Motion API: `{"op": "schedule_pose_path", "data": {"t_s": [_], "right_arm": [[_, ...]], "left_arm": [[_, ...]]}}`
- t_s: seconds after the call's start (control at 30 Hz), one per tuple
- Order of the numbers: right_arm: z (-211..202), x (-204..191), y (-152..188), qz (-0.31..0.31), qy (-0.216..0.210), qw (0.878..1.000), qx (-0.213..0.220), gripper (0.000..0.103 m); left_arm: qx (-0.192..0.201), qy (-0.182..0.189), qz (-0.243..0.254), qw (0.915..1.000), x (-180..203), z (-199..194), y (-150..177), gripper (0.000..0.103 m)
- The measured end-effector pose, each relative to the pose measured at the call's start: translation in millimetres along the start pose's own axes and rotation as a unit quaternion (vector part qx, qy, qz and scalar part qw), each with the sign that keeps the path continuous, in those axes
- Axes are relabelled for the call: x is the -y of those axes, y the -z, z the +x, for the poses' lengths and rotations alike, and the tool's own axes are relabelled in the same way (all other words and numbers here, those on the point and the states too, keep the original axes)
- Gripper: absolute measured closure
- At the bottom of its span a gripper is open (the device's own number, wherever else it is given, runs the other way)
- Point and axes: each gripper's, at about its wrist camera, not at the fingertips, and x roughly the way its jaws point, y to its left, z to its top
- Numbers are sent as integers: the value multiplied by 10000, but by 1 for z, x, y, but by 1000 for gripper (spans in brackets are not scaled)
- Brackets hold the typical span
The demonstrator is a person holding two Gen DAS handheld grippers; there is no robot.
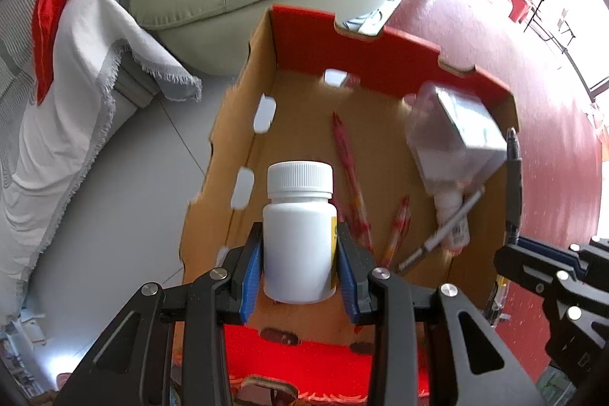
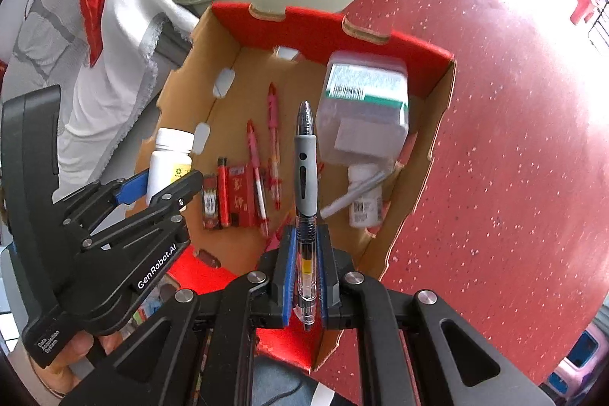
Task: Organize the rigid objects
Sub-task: 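Lower the pill bottle and grey pen into the box with both grippers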
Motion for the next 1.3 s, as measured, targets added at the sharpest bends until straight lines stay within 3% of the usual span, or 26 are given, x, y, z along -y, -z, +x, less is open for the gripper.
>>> {"op": "schedule_pose_path", "data": {"t_s": [0.43,1.3], "right_arm": [[-4,-3,-21,-17,13,10000,92,92],[24,-5,-8,-24,-15,9995,-300,92]], "left_arm": [[89,-43,-9,10000,2,1,-26,65],[-269,-93,44,9996,4,18,-2,65]]}}
